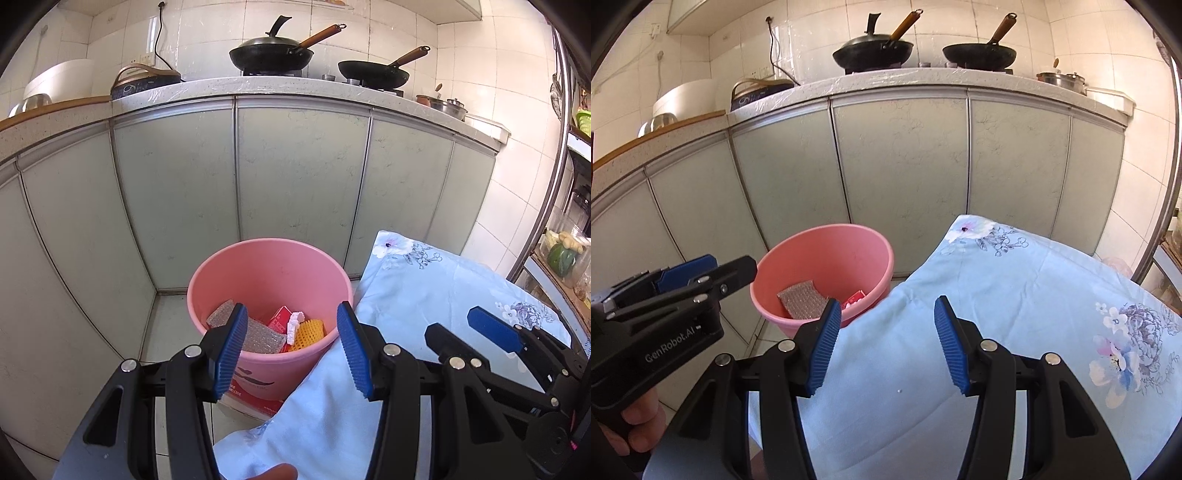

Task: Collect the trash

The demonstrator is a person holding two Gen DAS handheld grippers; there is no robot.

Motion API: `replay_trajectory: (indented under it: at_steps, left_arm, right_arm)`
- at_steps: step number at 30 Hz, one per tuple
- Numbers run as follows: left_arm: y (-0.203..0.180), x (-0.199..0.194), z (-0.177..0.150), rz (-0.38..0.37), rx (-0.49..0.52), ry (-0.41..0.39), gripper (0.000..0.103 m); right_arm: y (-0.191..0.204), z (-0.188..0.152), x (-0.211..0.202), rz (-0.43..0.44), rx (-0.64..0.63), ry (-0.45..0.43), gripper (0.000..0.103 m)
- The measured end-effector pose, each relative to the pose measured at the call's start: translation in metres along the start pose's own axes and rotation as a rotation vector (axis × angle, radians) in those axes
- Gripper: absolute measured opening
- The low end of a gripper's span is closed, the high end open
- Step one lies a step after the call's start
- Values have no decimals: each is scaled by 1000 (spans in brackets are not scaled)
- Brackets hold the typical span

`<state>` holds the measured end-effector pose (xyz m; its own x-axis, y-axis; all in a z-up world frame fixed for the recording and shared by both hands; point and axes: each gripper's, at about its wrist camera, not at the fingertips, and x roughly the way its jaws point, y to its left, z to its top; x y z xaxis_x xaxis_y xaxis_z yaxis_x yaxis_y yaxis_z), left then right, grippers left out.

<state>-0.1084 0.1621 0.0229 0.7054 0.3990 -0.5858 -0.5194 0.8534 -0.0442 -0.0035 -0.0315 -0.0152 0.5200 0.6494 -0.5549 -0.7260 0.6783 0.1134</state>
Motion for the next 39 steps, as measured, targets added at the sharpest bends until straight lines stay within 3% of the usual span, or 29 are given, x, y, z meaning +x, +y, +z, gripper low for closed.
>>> replay_trajectory:
  at_steps: [13,39]
  left_arm:
    - [-4,-6,0,-7,-2,-12,50]
    - [-8,-3,0,-16,11,-10,50]
  right_arm:
    - [2,1,-14,-13,-15,-66,53]
    - [-1,0,-8,-16,-5,-47,53]
